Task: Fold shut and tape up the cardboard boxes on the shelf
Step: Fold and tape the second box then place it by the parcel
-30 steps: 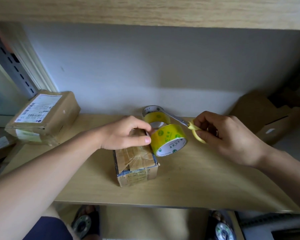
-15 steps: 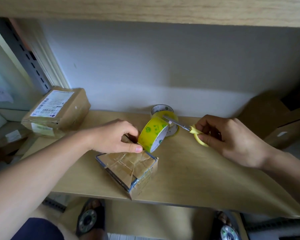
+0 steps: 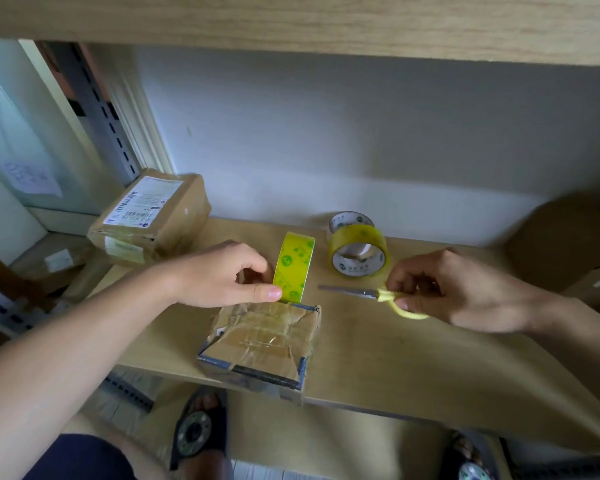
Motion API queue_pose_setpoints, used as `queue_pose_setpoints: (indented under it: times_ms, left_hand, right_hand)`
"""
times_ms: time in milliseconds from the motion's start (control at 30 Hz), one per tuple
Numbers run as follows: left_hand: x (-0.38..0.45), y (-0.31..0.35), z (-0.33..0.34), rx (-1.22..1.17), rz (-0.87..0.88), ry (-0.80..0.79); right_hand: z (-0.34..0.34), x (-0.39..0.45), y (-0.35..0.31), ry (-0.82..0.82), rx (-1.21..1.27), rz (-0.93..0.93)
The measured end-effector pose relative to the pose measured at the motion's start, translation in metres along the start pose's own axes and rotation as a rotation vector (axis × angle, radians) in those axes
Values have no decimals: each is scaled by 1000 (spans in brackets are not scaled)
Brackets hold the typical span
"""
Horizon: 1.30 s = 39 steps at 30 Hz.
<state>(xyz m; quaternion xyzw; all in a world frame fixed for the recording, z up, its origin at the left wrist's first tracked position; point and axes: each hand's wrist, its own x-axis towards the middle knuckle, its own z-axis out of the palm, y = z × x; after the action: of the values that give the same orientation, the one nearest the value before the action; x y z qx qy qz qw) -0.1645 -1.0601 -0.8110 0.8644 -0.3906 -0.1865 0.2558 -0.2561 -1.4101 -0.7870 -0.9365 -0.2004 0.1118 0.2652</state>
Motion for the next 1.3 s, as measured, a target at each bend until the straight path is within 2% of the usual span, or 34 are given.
queue_pose_setpoints:
  times_ms: [67, 200, 300, 400, 567, 667, 800, 1000, 1100, 1133, 1200, 1300]
  left_hand:
    - [0, -3, -2, -32, -14, -42]
    - [-6, -19, -2, -198, -107, -159]
    - [-14, -26, -1, -278, -154, -188]
    - [-19, -23, 13, -194, -137, -92]
    - [-24, -6, 50, -238, -157, 180]
    - [-20, 0, 59, -215, -141, 286]
    - [-6, 4, 60, -132, -142, 348]
    - [14, 7, 47, -10, -145, 306]
    - [17, 13, 35, 105, -121, 381]
    - [19, 14, 30, 68, -110, 430]
    - [25, 15, 19, -169, -96, 505]
    - [36, 19, 13, -374, -101, 437]
  right_hand:
    - [1, 2, -1, -56, 27, -11]
    - [1, 5, -1, -59, 61, -17]
    - [2, 8, 1, -60, 53, -12]
    - [2, 12, 1, -51, 52, -20]
    - [1, 17, 4, -44, 24, -19]
    - [-1, 17, 6, -56, 15, -4]
    - [-6, 18, 7, -58, -1, -7]
    - [-12, 18, 19, -51, -20, 19]
    - [-14, 17, 25, -51, -8, 23]
    - [-14, 18, 26, -58, -3, 22]
    - [-13, 19, 26, -82, 19, 23]
    - [-10, 24, 25, -103, 38, 18]
